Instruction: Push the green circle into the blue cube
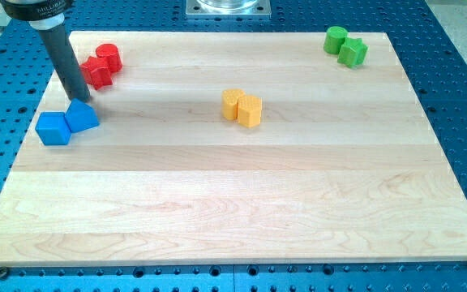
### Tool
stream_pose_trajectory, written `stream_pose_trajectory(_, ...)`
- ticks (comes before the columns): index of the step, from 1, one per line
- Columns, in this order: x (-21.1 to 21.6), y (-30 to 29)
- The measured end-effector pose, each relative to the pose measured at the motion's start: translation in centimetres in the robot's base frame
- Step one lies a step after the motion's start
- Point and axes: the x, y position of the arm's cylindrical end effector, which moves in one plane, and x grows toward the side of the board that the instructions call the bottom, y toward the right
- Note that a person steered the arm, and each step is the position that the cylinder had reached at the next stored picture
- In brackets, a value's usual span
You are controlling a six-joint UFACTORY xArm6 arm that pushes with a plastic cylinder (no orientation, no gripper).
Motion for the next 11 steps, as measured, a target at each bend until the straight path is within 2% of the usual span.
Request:
stream_pose_trajectory(1,-4.7,3.6)
stream_pose_trajectory(2,-2.8,7.5)
stream_pose_trajectory(4,-8.3,24.7)
stream_pose_trajectory(5,-10.9,27.6)
stream_pose_trajectory(6,-14.3,33.5)
stream_pose_trajectory(7,-15.3,40.9)
stream_pose_trajectory(8,-15.2,47.5)
stream_pose_trajectory(10,-6.7,47.6)
stream_pose_trajectory(11,-6.4,45.6)
